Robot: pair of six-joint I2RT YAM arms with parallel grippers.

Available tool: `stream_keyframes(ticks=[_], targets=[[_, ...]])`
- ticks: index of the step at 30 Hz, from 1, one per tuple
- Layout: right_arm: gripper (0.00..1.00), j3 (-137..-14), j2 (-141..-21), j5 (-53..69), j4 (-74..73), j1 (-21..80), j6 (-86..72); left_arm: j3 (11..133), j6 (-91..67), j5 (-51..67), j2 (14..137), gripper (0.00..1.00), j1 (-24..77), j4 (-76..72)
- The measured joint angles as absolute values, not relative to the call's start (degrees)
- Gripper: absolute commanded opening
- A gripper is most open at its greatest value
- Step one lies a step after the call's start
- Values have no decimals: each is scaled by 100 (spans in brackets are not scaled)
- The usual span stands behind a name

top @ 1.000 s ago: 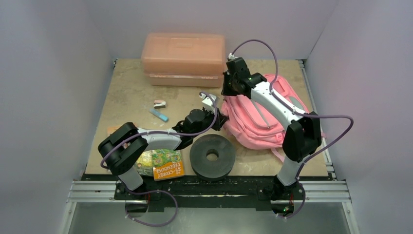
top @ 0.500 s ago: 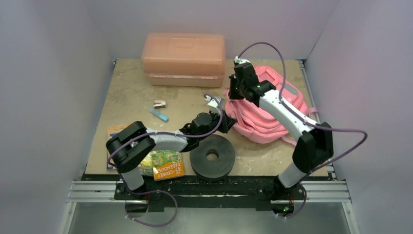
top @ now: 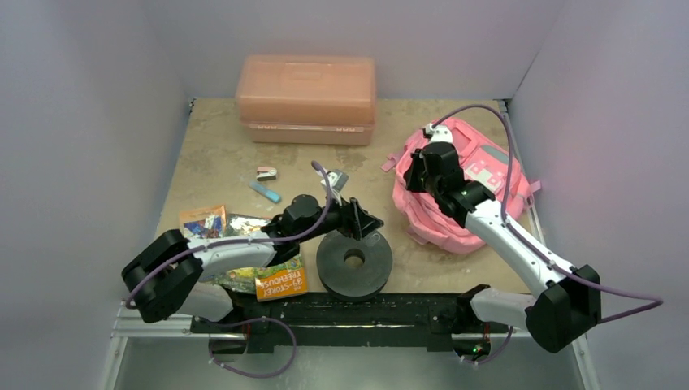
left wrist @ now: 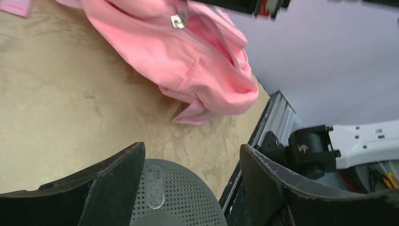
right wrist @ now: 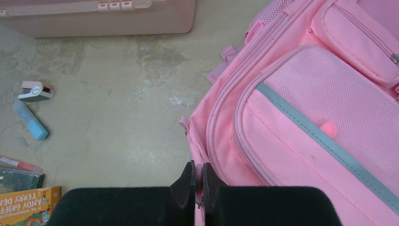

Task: Pack the student bag
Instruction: Unzip the student bag at the center of the board.

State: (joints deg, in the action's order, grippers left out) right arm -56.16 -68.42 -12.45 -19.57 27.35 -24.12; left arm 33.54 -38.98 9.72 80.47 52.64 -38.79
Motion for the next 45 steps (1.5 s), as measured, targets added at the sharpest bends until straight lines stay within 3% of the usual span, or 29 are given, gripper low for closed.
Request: stream_keyframes(ticks=[6, 10, 14, 20, 24, 42, 45], targets=[[0, -5214, -6558, -1072, -1761, 2731, -2300, 3981, -4515, 1061, 7806, 78, 4442, -2672], [0, -5107, -6252, -1125, -1785, 2731, -2235, 5301, -5059, 1387, 8621, 71, 4121, -1839], [2, -5109, -6241, -1260, -1968, 2731, -2394, 5983, -5422, 1986, 9448, 72, 4108, -1951], [48, -5164, -6379, -943, -2502, 2731, -2768, 4768, -4998, 1940, 9196, 73, 4307, -3052], [61, -5354, -6431, -565, -2899, 2731, -2803, 4338, -4615, 1730, 8956, 72, 4353, -3343], [58, -5308, -6991, -1098, -3933, 3111, -2696, 5424, -4366, 2171, 9850, 59, 4427, -2475], [51, -5290, -7395, -1129, -3806, 3245, -2665, 5424, -4364, 2257, 9865, 57, 4423, -2370]])
